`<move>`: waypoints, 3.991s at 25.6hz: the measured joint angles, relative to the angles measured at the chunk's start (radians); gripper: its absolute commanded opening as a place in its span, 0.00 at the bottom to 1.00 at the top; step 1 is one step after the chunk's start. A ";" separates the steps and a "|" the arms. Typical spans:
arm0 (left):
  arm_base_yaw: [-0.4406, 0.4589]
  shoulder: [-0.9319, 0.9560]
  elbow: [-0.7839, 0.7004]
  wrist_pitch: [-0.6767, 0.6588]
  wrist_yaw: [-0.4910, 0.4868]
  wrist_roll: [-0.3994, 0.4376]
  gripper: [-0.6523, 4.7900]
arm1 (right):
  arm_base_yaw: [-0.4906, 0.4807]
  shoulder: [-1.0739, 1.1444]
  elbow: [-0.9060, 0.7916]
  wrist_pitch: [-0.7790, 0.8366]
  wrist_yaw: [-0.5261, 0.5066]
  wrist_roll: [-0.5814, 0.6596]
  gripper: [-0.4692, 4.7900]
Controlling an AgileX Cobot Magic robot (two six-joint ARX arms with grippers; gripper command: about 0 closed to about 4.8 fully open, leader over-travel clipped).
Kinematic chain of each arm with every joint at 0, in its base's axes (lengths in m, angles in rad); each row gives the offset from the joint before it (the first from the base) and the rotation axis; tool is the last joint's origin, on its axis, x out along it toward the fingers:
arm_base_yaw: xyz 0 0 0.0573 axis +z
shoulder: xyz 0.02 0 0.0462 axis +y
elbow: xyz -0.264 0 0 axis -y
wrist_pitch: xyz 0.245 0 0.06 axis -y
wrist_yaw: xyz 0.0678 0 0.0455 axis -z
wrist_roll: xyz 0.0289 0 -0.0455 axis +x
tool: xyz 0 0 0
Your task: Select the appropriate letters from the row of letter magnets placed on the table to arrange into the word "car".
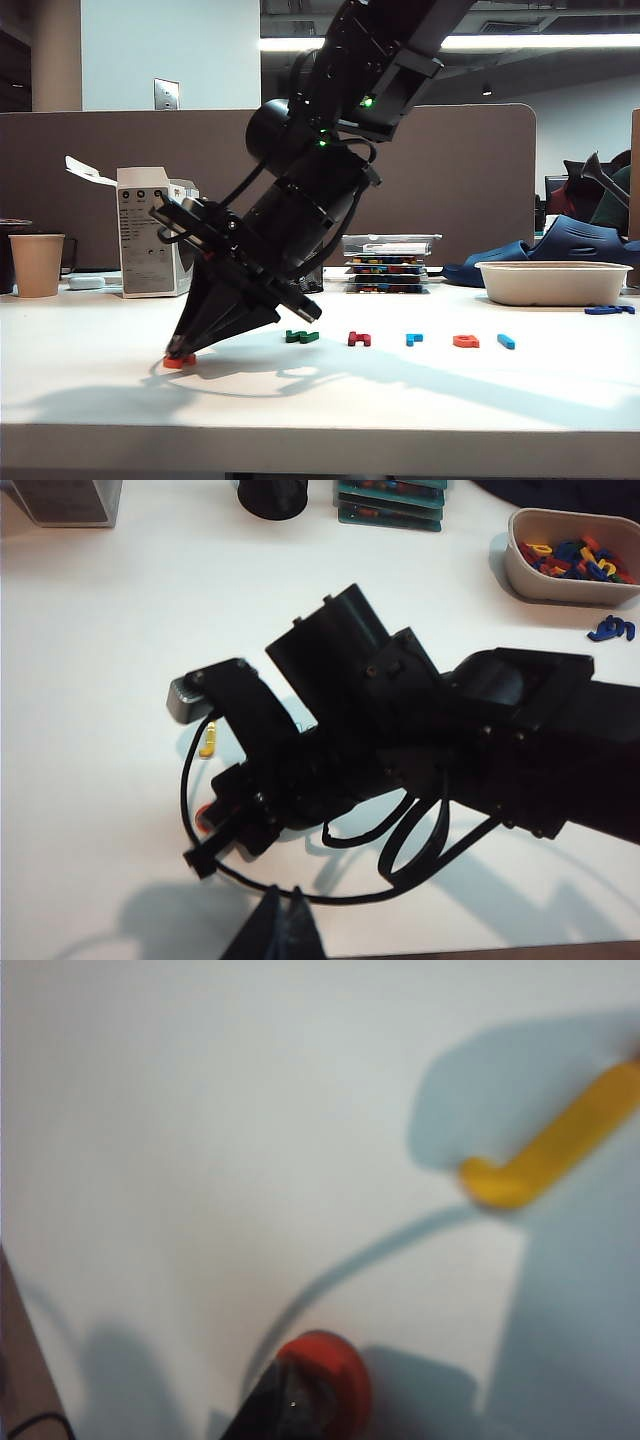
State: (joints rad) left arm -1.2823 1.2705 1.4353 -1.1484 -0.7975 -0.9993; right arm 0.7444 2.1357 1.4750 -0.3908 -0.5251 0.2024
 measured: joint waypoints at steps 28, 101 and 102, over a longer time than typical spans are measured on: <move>0.000 0.000 0.000 0.000 0.000 0.000 0.11 | 0.004 -0.007 0.034 -0.207 -0.067 -0.240 0.08; 0.000 0.000 0.000 0.000 0.000 0.000 0.11 | 0.000 0.029 0.127 -0.330 -0.039 -0.233 0.08; 0.000 0.000 0.000 0.000 0.000 0.000 0.11 | -0.001 0.029 0.127 -0.326 -0.032 -0.233 0.08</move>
State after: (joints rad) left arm -1.2827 1.2705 1.4353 -1.1484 -0.7975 -0.9993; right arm 0.7437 2.1647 1.6020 -0.7166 -0.5571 -0.0307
